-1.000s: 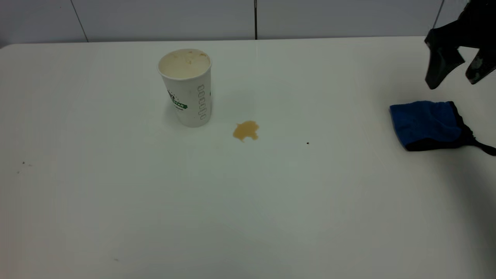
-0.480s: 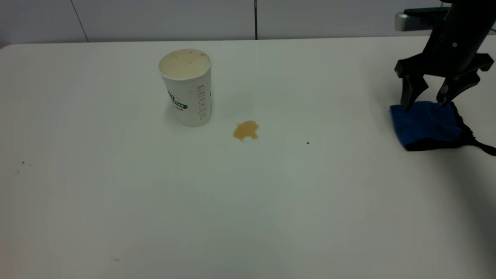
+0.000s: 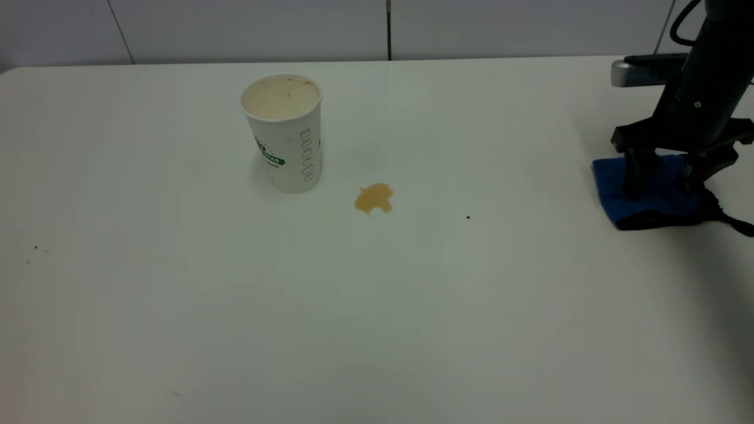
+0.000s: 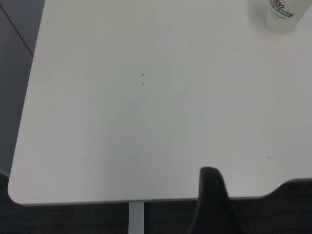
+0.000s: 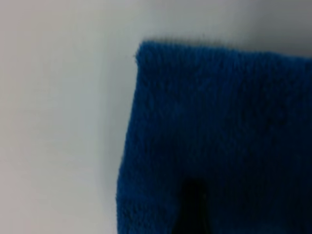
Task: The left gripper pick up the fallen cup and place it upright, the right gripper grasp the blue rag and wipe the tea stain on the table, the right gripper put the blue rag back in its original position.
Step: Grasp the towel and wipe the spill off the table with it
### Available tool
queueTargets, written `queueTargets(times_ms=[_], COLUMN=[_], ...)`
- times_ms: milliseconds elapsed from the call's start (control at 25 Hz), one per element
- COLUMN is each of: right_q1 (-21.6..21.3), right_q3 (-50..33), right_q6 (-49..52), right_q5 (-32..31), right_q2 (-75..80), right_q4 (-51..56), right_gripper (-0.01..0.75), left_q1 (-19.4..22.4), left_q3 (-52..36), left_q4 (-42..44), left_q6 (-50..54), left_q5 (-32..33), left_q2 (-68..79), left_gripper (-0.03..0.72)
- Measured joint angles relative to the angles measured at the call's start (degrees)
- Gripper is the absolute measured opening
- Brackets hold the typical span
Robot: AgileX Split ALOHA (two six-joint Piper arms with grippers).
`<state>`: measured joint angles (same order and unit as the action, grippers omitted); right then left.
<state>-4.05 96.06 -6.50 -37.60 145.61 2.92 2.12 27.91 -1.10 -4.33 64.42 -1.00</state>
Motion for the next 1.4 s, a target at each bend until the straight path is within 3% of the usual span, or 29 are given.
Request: queueTargets(times_ms=[200,360,440,520,720,1120,1400], right_q1=[0.00,0.05,0.05,0.34,3.73,19.54,27.50], right_q3=[0.44,0.44,0.44,0.45,1.45,6.80,11.86], right_q6=[0.00,0.00,0.09,0.15,0.20,0.70,0.94], right_q5=[-0.07,0.04,0.10,0.03,-0.94,-2.61,-4.31], right_q2=[0.51,0.51,0.51,0.51,0.62,1.63,3.89], right_q4=[-0.20,0.25,0.84,0.98,0.30,2.65,2.97], right_gripper=[0.548,0.325,0.173,0.081,0.066,0.066,0.066], left_q1=[0.00,0.00,0.00,0.00,0.00,0.00,0.00], left_q3=[0.00,0.00,0.00,0.00,0.00,0.00,0.00], left_q4=[0.00,0.00,0.00,0.00,0.00,0.00,0.00], left_q6=[0.00,0.07,0.07,0.07,0.07,0.07,0.02], left_q5=[0.00,0.00,0.00,0.00,0.00,0.00,0.00], left_q2=[0.00,0.00,0.00,0.00,0.00,0.00,0.00], left_gripper=[0.535,0.535,0.535,0.535,0.535,0.535,0.535])
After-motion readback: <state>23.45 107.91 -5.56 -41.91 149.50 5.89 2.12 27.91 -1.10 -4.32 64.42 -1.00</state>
